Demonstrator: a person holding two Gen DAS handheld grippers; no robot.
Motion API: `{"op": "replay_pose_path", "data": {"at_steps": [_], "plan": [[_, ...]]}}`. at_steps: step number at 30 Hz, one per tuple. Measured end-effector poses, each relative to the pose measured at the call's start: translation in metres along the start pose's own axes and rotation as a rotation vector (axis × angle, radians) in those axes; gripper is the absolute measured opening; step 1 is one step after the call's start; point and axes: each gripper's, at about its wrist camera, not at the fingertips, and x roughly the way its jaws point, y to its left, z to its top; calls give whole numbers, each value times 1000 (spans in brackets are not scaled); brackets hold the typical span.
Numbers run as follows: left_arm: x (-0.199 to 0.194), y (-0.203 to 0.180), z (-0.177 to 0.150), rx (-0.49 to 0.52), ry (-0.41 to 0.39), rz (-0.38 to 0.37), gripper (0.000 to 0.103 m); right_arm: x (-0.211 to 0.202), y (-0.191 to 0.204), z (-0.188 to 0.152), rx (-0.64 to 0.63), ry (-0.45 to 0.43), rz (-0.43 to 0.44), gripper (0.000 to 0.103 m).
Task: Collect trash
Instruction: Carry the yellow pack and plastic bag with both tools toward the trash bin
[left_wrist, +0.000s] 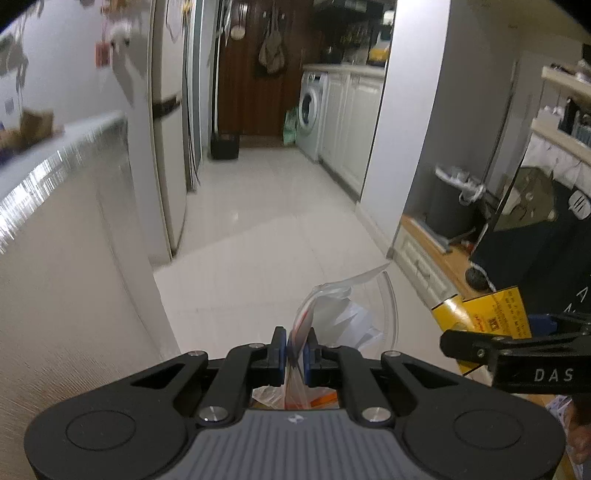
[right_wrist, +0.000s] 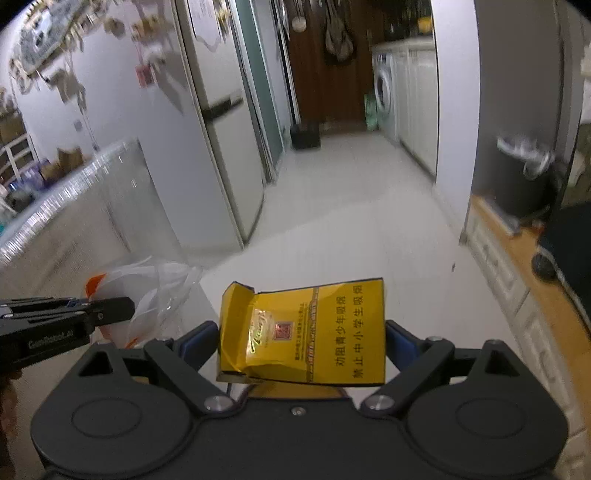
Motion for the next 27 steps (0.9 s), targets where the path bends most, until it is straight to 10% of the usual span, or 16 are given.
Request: {"op": "replay_pose_path", "data": {"at_steps": [27], "plan": [[191,58,-125,-181,419,-35,9,195,-10,-29,156,347,12,96]]}}
